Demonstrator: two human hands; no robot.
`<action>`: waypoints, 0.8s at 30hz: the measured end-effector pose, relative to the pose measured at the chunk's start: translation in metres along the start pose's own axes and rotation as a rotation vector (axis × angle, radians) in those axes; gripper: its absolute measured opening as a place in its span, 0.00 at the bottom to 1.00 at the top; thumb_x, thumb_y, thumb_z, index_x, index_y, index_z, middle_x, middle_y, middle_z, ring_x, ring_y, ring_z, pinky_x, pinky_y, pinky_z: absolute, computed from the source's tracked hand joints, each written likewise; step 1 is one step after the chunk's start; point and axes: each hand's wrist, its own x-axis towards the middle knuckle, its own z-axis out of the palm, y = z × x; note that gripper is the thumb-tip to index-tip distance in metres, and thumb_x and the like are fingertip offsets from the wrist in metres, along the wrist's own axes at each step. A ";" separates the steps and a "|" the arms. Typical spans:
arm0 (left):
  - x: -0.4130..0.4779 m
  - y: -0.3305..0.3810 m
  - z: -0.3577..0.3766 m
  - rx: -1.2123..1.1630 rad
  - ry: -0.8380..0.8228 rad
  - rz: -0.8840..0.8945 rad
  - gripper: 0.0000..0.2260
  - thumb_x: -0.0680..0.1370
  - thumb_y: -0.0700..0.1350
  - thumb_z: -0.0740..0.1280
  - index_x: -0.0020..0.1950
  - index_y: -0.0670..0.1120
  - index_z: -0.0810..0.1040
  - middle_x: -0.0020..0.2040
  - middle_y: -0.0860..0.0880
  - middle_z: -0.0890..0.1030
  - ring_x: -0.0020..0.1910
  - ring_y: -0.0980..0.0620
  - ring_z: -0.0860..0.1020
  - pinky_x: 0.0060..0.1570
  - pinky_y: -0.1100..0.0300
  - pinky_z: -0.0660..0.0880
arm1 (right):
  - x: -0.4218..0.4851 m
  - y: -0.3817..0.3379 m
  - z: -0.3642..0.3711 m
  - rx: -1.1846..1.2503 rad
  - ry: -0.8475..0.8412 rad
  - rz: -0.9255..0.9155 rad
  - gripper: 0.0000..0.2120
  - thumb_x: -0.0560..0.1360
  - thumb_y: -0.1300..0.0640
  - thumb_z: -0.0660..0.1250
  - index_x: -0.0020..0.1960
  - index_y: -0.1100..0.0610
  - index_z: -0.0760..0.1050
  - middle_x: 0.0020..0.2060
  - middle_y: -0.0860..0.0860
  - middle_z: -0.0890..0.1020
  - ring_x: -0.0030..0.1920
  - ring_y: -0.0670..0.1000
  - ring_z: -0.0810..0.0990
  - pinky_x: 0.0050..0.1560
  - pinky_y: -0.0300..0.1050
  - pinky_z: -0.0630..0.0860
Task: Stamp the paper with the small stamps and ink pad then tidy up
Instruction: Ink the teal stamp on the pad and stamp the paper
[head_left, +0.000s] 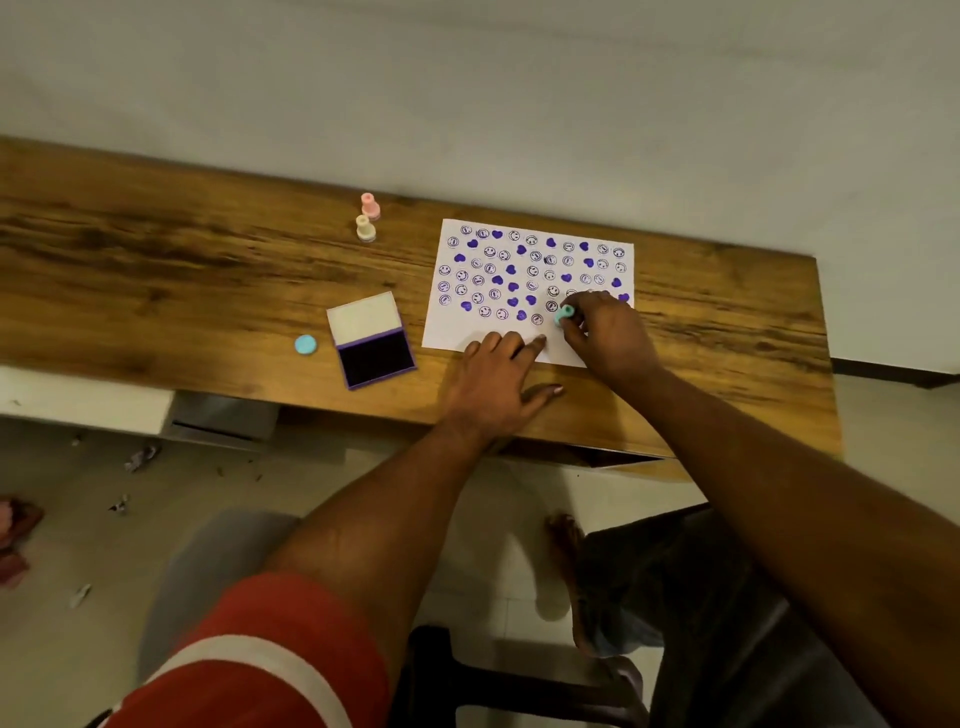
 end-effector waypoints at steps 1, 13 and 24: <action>0.000 0.001 0.000 0.005 -0.001 0.000 0.35 0.81 0.72 0.53 0.81 0.52 0.67 0.66 0.48 0.76 0.63 0.47 0.72 0.63 0.48 0.69 | 0.000 0.002 0.001 -0.001 0.001 0.000 0.14 0.81 0.54 0.67 0.62 0.60 0.79 0.53 0.59 0.84 0.50 0.58 0.82 0.50 0.55 0.79; 0.002 0.000 0.000 -0.019 -0.025 0.006 0.35 0.80 0.71 0.56 0.81 0.51 0.65 0.68 0.47 0.74 0.67 0.46 0.70 0.67 0.48 0.67 | 0.016 -0.009 -0.014 0.041 0.233 -0.137 0.13 0.81 0.52 0.66 0.61 0.58 0.79 0.50 0.56 0.84 0.48 0.55 0.81 0.48 0.48 0.75; 0.002 -0.001 0.007 -0.004 0.029 0.010 0.34 0.79 0.71 0.58 0.78 0.50 0.71 0.63 0.48 0.76 0.62 0.47 0.72 0.61 0.49 0.68 | 0.006 -0.004 0.031 -0.071 0.019 0.034 0.17 0.83 0.55 0.63 0.68 0.60 0.76 0.57 0.61 0.83 0.54 0.62 0.82 0.50 0.51 0.78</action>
